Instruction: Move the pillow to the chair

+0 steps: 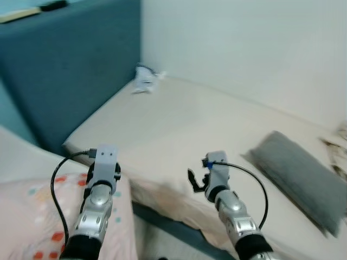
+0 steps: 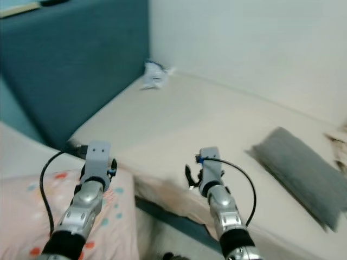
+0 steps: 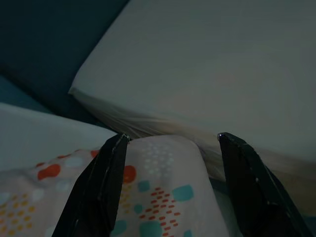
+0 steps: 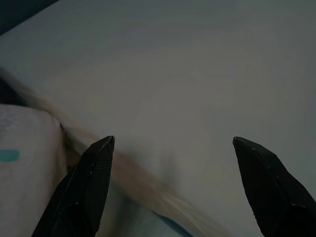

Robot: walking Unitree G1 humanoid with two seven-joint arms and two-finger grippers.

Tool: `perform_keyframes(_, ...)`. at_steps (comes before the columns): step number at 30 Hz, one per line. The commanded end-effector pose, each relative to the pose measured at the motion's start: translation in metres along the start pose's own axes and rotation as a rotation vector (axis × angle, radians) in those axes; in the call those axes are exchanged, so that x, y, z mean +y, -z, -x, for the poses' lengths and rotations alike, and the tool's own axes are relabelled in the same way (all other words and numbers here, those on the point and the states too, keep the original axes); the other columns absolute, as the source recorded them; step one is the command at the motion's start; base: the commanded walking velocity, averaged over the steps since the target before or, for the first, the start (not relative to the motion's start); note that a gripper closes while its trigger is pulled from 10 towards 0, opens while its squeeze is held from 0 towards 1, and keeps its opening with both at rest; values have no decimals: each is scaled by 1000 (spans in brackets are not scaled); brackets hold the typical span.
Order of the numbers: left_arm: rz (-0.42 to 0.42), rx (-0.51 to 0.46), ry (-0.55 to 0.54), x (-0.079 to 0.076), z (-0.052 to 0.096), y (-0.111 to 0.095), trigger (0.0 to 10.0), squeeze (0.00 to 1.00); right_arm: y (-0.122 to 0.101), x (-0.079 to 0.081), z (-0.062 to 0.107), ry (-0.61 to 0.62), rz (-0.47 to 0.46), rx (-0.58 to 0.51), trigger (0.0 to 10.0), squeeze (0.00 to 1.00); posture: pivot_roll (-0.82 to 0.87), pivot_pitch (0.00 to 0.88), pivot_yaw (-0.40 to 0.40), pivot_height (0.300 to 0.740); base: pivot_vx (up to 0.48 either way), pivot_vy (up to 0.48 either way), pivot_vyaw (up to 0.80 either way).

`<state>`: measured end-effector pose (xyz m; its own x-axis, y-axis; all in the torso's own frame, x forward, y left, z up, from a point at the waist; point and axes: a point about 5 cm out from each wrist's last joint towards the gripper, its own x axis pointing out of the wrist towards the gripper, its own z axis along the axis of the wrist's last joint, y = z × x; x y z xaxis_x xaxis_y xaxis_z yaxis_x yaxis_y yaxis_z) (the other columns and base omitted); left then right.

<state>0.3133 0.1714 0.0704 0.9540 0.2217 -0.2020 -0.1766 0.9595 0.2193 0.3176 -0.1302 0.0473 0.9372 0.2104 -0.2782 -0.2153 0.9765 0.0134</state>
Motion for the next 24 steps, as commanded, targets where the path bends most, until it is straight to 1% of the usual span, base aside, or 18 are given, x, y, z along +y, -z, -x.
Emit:
perform_keyframes(1, 1, 19, 19, -5, 2, 5, 10000, 0, 7, -7, 3, 24, -13, 32, 10000, 0, -58, 101, -66, 740, 0, 0, -800)
perform_keyframes(16, 8, 19, 28, -10, 3, 6, 10000, 0, 8, -11, 4, 32, -11, 38, 10000, 0, -61, 107, -68, 740, 0, 0, -800)
perform_keyframes(24, 9, 36, 28, -9, 3, 9, 10000, 0, 10, -11, 4, 33, -8, 45, 10000, 0, -60, 108, -70, 740, 0, 0, -800)
